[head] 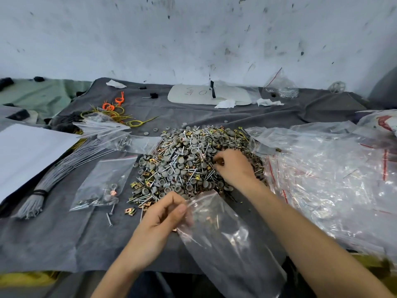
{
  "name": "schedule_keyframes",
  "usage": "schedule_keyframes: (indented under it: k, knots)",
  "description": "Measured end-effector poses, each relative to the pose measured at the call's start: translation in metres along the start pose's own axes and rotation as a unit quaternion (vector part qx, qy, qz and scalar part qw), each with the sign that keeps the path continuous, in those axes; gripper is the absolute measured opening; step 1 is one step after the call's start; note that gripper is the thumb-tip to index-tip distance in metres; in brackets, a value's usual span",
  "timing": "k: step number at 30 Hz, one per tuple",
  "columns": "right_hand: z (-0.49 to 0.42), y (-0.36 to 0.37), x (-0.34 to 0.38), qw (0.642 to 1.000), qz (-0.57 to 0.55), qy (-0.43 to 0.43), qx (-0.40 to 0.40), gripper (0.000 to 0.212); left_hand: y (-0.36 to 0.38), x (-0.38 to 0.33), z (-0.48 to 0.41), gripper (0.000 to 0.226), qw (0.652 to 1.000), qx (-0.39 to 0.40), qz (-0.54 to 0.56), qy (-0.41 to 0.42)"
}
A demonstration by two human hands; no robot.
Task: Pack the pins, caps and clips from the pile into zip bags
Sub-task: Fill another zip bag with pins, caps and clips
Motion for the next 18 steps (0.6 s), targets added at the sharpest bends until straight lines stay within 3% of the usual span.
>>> schedule_keyframes:
  k: [4,13,18]
  knots:
    - [-0.007,0.008,-0.003,0.999,0.051,0.008,0.003,0.023,-0.001,0.003,0.001,0.027,1.0,0.001,0.004,0.0]
    - [-0.005,0.01,-0.006,0.996,0.061,-0.061,-0.007,0.011,0.0,0.016,-0.007,0.02,0.997,0.013,-0.079,0.002]
    - [-0.005,0.012,-0.01,0.994,0.056,-0.094,-0.007,0.015,0.0,0.021,-0.013,0.018,0.993,0.034,-0.109,-0.007]
Point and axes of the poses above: each hand's wrist, its own z-axis away from the middle knuckle, its own y-axis out of the palm, x = y × z, the point moved 5 cm from there along -z, towards the middle knuckle, and after that the axes turned 6 degrees about x, right-handed, at the moved point
